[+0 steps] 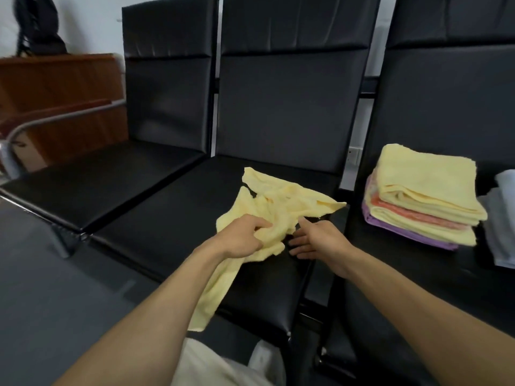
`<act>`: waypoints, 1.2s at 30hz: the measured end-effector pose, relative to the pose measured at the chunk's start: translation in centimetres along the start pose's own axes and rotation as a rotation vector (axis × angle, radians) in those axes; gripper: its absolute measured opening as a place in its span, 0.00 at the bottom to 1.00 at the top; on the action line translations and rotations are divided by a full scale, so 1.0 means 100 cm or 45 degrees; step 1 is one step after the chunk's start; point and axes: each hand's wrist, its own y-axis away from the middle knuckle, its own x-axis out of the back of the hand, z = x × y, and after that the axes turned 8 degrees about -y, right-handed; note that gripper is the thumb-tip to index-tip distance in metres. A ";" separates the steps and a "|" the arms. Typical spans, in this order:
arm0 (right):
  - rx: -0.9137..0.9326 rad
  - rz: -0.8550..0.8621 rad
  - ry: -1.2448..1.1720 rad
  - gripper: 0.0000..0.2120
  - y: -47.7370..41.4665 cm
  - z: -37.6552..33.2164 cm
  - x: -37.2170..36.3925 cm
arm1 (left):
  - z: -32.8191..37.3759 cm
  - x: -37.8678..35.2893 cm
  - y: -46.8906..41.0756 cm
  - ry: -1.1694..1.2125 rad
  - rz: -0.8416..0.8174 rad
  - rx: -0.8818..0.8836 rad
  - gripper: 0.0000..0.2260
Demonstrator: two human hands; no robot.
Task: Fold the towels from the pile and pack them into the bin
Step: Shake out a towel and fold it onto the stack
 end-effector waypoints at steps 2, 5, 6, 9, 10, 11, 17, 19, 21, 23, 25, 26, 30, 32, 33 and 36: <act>-0.094 0.003 -0.186 0.18 0.001 -0.002 0.003 | 0.006 -0.001 0.007 0.093 -0.205 -0.111 0.27; -0.131 -0.007 -0.315 0.12 0.002 0.000 0.005 | 0.009 0.004 0.013 0.217 -0.492 -0.184 0.26; -0.119 0.014 -0.336 0.12 0.001 0.002 0.005 | 0.011 0.008 0.015 0.266 -0.499 -0.176 0.23; -0.083 0.075 -0.460 0.13 0.002 0.005 0.004 | 0.014 0.013 0.010 0.454 -0.020 0.024 0.14; -0.078 0.067 -0.516 0.13 0.003 0.004 0.004 | 0.012 0.012 0.003 0.455 0.224 0.155 0.13; -0.081 0.049 -0.569 0.12 0.005 0.003 0.004 | 0.009 0.011 -0.003 0.398 0.402 0.277 0.14; -0.028 0.025 -0.512 0.15 0.008 0.004 0.016 | 0.007 -0.012 -0.021 -0.139 0.071 0.510 0.19; 0.005 0.041 -0.496 0.14 0.012 0.002 0.021 | 0.007 -0.017 -0.022 -0.101 0.040 0.502 0.12; 0.034 0.059 -0.467 0.14 0.017 -0.001 0.026 | 0.008 -0.014 -0.019 0.072 0.016 0.499 0.11; 0.060 0.088 -0.445 0.15 0.023 -0.006 0.030 | 0.014 -0.004 -0.012 0.352 0.023 0.503 0.10; 0.084 0.129 -0.436 0.14 0.032 -0.016 0.036 | 0.029 0.006 -0.003 0.752 0.017 0.440 0.09; 0.091 0.151 -0.440 0.14 0.037 -0.023 0.039 | 0.037 0.011 0.003 0.983 0.002 0.376 0.11; 0.144 0.278 -0.530 0.11 0.062 -0.060 0.060 | 0.080 0.028 0.023 1.545 -0.038 0.144 0.14; 0.230 0.294 -0.579 0.12 0.084 -0.084 0.077 | 0.106 0.044 0.030 1.529 -0.005 0.055 0.16; 0.268 0.287 -0.610 0.12 0.094 -0.094 0.085 | 0.116 0.052 0.032 1.517 0.027 0.031 0.16; 0.420 0.380 -0.603 0.13 0.127 -0.125 0.113 | 0.160 0.087 0.046 1.438 0.240 -0.017 0.15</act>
